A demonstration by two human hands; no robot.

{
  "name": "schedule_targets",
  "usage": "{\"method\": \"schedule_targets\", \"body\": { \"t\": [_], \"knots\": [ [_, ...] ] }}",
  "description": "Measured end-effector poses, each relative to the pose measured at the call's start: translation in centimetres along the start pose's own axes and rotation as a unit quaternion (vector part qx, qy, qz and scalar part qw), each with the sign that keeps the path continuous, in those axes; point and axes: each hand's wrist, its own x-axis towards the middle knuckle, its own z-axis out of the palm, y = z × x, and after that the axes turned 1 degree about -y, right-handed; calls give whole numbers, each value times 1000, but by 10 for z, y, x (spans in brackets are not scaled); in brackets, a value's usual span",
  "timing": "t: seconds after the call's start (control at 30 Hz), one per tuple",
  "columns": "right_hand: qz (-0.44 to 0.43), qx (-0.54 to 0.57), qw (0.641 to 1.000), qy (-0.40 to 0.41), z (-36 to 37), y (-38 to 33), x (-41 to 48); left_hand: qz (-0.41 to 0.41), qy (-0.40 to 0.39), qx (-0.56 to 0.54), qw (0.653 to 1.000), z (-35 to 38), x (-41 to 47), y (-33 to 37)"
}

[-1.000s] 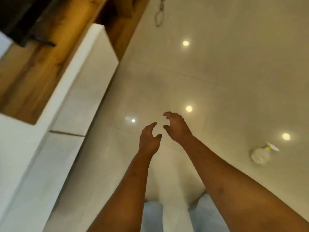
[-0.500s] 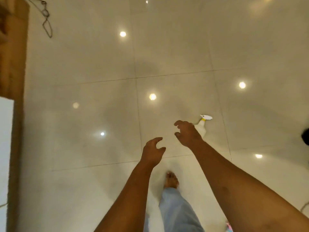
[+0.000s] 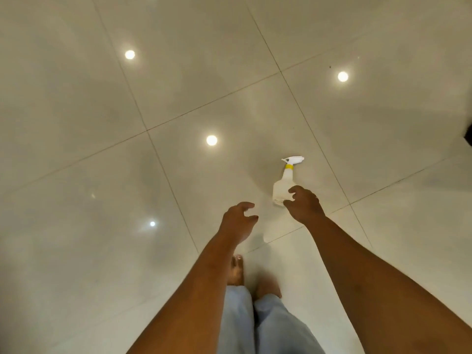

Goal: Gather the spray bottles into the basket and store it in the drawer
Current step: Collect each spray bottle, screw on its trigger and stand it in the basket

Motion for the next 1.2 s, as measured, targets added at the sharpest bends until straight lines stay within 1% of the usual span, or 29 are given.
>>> {"method": "schedule_targets", "body": {
  "t": [0.1, 0.27, 0.4, 0.53, 0.67, 0.8, 0.9, 0.97, 1.03, 1.1, 1.2],
  "knots": [
    [44, 44, 998, 18, 9, 17, 40, 5, -5, 24, 1000, 8, 41, -1],
    [100, 108, 989, 24, 36, 49, 91, 2, -14, 48, 999, 37, 105, -2],
    [121, 157, 980, 26, 66, 63, 124, 7, -51, 70, 996, 56, 144, -5],
    [147, 224, 963, 44, 87, 62, 151, -1, -55, 88, 995, 51, 174, -14],
    [159, 304, 938, 46, 91, 56, 167, -11, -36, 52, 998, 37, 190, -19],
    [130, 360, 924, 12, 89, 33, 141, -37, -16, -19, 999, 27, 174, -28],
    [84, 373, 923, -43, 78, 1, 103, -43, 21, -70, 996, 8, 142, -26],
    [49, 381, 918, -100, 68, -28, 69, -54, 53, -113, 991, -14, 115, -19],
    [20, 392, 905, -167, 57, -58, 34, -68, 72, -168, 981, -38, 88, -11],
    [-10, 373, 895, -245, 42, -90, -4, -65, 79, -230, 968, -66, 56, -3],
    [-46, 314, 882, -349, 27, -134, -55, -38, 98, -301, 948, -109, 3, -1]
  ]
}}
